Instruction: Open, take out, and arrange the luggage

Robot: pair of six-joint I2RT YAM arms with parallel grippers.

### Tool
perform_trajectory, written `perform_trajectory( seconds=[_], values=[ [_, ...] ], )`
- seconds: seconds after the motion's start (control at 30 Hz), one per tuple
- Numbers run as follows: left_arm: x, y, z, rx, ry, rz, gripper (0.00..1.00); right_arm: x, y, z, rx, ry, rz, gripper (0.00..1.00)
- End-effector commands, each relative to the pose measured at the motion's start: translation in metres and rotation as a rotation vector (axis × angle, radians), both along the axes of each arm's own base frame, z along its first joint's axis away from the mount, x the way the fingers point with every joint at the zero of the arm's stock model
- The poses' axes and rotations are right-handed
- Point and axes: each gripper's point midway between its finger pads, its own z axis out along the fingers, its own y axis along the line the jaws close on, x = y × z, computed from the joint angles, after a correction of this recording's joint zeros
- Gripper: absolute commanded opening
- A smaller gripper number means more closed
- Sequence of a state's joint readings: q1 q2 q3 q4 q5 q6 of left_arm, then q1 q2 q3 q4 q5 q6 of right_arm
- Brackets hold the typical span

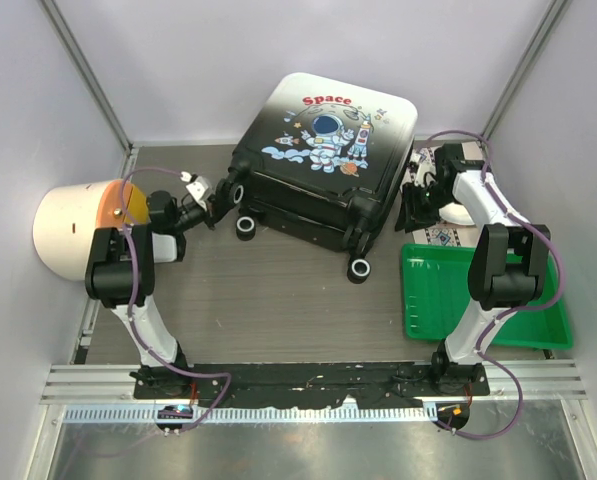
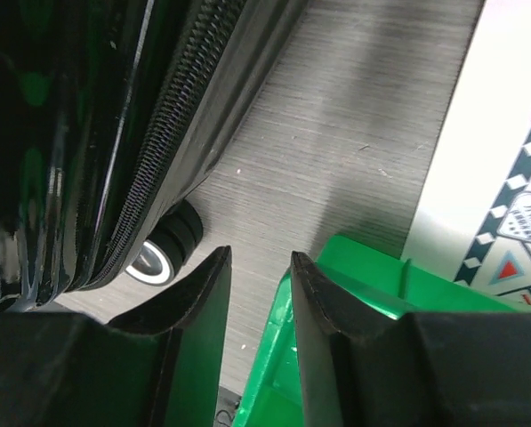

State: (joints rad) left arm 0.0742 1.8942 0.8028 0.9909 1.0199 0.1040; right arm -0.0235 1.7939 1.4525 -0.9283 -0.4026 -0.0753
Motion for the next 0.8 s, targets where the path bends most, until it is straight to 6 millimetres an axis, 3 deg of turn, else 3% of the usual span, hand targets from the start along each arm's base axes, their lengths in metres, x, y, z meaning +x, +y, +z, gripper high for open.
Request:
perform_trajectory(
  seconds=[0.0,0.07,0.1,0.47,0.67,0.77],
  values=[
    [-0.023,-0.008,0.022,0.015,-0.068,-0.011,0.0,0.002,0.024,0.014,0.106,-0.037,-0.015,0.38],
    [-0.029,-0.011,0.018,0.019,-0.051,-0.007,0.0,0.001,0.028,0.015,0.123,-0.05,-0.003,0.37],
    [-0.03,-0.011,0.016,0.033,-0.053,-0.004,0.0,-0.004,0.044,0.016,0.137,-0.046,0.033,0.37],
    [-0.058,-0.044,0.003,0.227,-0.066,-0.024,0.0,-0.012,0.089,0.006,0.195,-0.036,0.097,0.37],
    [-0.062,-0.055,0.013,0.233,-0.005,-0.01,0.0,-0.012,0.118,0.007,0.228,-0.052,0.135,0.37],
    [-0.074,-0.077,0.021,0.216,0.04,-0.039,0.0,-0.012,0.137,0.007,0.25,-0.05,0.154,0.37]
  ],
)
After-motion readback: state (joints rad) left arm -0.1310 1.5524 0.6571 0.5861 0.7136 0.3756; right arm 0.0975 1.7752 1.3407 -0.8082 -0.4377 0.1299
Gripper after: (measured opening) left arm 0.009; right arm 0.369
